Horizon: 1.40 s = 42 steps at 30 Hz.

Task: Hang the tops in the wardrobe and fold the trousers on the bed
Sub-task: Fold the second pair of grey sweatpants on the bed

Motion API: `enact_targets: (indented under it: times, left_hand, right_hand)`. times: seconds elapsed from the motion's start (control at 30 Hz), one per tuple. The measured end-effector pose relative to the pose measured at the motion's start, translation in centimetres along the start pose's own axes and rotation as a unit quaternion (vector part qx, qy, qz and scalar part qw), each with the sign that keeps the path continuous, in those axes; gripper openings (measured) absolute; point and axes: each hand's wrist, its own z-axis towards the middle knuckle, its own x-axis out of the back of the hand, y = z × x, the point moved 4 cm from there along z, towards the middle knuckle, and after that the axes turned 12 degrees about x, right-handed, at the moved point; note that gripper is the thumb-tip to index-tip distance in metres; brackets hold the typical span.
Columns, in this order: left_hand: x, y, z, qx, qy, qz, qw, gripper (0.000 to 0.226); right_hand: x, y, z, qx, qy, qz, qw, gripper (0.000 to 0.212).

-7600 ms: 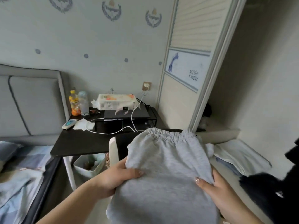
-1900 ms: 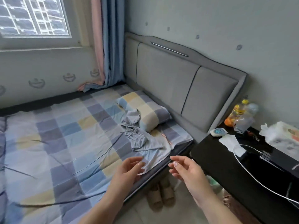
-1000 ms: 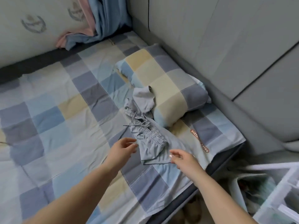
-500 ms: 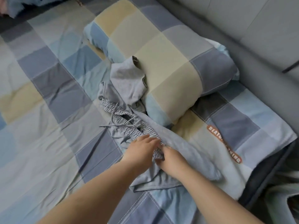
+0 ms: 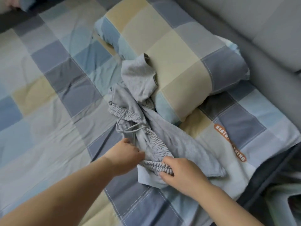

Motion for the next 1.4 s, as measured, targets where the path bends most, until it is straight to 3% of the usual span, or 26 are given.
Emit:
enact_targets:
  times: [0.3, 0.5, 0.63, 0.77, 0.87, 0.93, 1.1, 1.27, 1.4]
  left_hand:
    - [3.9, -3.6, -9.9, 0.162, 0.057, -0.097, 0.98, 0.02]
    - [2.9, -5.0, -20.3, 0.213, 0.083, -0.159, 0.96, 0.023]
    - [1.3, -4.2, -28.7, 0.26, 0.121, -0.194, 0.938, 0.019]
    - [-0.7, -1.9, -38.7, 0.342, 0.162, -0.306, 0.874, 0.024]
    - [-2.7, -0.1, -46.0, 0.388, 0.133, -0.395, 0.823, 0.033]
    - [-4.0, 1.0, -49.9, 0.377, 0.093, -0.447, 0.806, 0.025]
    - [-6.7, 3.3, -59.5, 0.363, 0.029, -0.424, 0.83, 0.021]
    - [-8.6, 3.5, -67.4, 0.417, 0.046, -0.329, 0.846, 0.027]
    - [-8.2, 2.8, -72.6, 0.457, 0.097, -0.278, 0.839, 0.022]
  right_hand:
    - [8.6, -9.2, -3.4, 0.104, 0.056, -0.133, 0.984, 0.022]
    - [9.1, -18.3, -8.1, 0.181, 0.07, -0.199, 0.961, 0.013]
    - [8.3, -25.8, -12.2, 0.234, 0.046, -0.185, 0.953, 0.027]
    - [7.1, -33.6, -16.7, 0.296, 0.048, -0.207, 0.931, 0.023]
    - [6.4, -38.8, -20.4, 0.33, 0.048, -0.211, 0.919, 0.029]
    - [6.6, -41.3, -22.5, 0.347, 0.057, -0.234, 0.906, 0.027]
    - [8.2, -46.2, -27.0, 0.339, 0.075, -0.288, 0.892, 0.018]
    - [7.5, -50.2, -30.7, 0.366, 0.053, -0.316, 0.874, 0.034]
    - [6.6, -51.5, -32.3, 0.36, 0.029, -0.352, 0.863, 0.024]
